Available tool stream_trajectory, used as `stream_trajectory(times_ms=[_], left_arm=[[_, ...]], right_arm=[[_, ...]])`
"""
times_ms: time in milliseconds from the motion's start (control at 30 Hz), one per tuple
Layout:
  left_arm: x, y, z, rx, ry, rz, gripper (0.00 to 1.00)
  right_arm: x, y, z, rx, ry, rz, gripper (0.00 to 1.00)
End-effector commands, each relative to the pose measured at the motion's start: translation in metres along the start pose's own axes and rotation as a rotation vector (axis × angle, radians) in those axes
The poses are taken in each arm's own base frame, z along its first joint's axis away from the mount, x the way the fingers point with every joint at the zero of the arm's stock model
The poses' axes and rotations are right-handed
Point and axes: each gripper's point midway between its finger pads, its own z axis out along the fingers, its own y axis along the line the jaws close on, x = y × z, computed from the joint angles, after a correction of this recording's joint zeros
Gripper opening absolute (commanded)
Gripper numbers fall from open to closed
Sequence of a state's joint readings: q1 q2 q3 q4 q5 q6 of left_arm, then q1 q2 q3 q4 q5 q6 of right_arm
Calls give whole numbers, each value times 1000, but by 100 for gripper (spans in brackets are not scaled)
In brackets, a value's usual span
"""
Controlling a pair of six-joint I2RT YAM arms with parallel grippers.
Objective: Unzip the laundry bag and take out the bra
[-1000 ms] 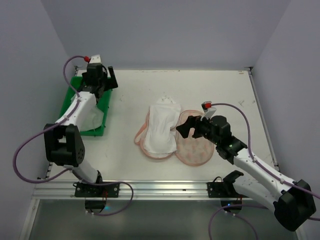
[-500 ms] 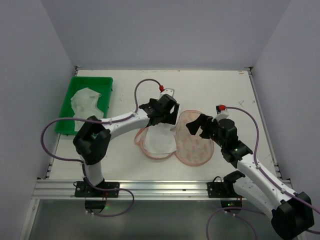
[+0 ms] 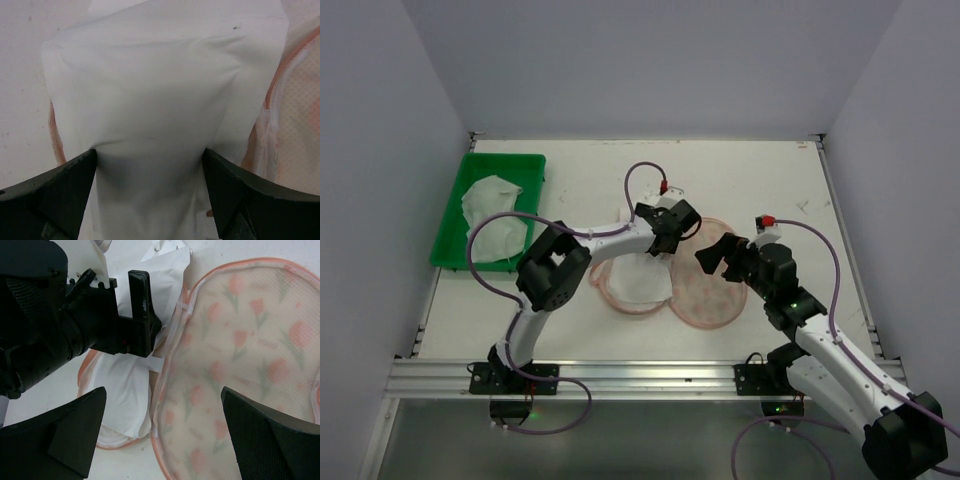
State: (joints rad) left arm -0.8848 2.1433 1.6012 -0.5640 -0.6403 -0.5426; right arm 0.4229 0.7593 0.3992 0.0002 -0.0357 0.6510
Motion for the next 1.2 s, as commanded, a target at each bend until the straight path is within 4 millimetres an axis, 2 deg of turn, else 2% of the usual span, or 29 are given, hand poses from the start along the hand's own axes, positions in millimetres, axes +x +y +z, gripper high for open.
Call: stream_trajectory(times_ms=[0, 33, 100, 133, 167, 200, 233, 267, 333, 533, 567, 733, 767, 833, 867, 900, 933, 1000, 1033, 1067, 1100, 1133, 1167], left_arm=[[4, 18, 3, -102, 4, -1, 85], [4, 19, 1, -99, 2, -9, 76], [1, 21, -5, -85, -8, -24, 64], [-1, 21, -7, -77, -15, -29, 53], [-9, 21, -13, -59, -37, -52, 49], [-8, 21, -15, -48, -38, -55, 45], [-10, 22, -19, -38, -47, -59, 36], [-19, 22, -26, -18, -73, -83, 34], [-21, 24, -31, -4, -82, -92, 32], [-52, 39, -67, 43, -167, -133, 30], [-64, 43, -79, 63, -206, -159, 30], [-91, 72, -111, 62, -308, -176, 30], [-101, 84, -123, 58, -342, -202, 30], [-109, 105, -131, 23, -376, -211, 31], [-122, 122, -142, 15, -420, -248, 31], [-121, 135, -143, -16, -434, -230, 31], [-128, 150, -154, -17, -468, -251, 32], [-132, 181, -154, -66, -495, -260, 33], [-136, 199, -164, -79, -525, -284, 33], [-140, 221, -165, -114, -545, -317, 33], [-139, 233, -165, -140, -551, -300, 34], [-145, 256, -174, -174, -587, -330, 34], [-146, 269, -179, -201, -601, -333, 34]], right_arm=[[-5, -4, 2, 6, -29, -8, 99], [-5, -4, 3, 7, -28, -8, 99], [-4, -4, 3, 1, -25, -8, 99], [-3, -4, 5, 2, -20, -6, 99], [-3, -4, 5, 0, -19, -5, 99], [-3, -3, 5, -4, -16, -5, 99], [-3, -3, 5, -4, -16, -5, 99], [-3, -3, 6, -3, -15, -5, 99], [-4, -4, 5, -3, -19, -6, 99], [-7, -4, 4, -4, -31, -8, 99], [-7, -3, 3, -5, -32, -8, 99], [-10, 0, 2, -17, -43, -8, 99], [-10, 0, 2, -17, -43, -10, 99], [-11, 0, 1, -19, -43, -9, 99], [-11, 1, 1, -22, -41, -10, 99], [-11, 2, 1, -25, -41, -12, 99], [-11, 3, 1, -28, -40, -12, 99], [-12, 4, 1, -30, -40, -14, 99], [-13, 4, 1, -31, -42, -14, 99], [-13, 4, 1, -29, -41, -15, 99], [-15, 6, 1, -33, -44, -15, 99], [-15, 6, 1, -33, -42, -15, 99], [-17, 7, 2, -35, -44, -15, 99]])
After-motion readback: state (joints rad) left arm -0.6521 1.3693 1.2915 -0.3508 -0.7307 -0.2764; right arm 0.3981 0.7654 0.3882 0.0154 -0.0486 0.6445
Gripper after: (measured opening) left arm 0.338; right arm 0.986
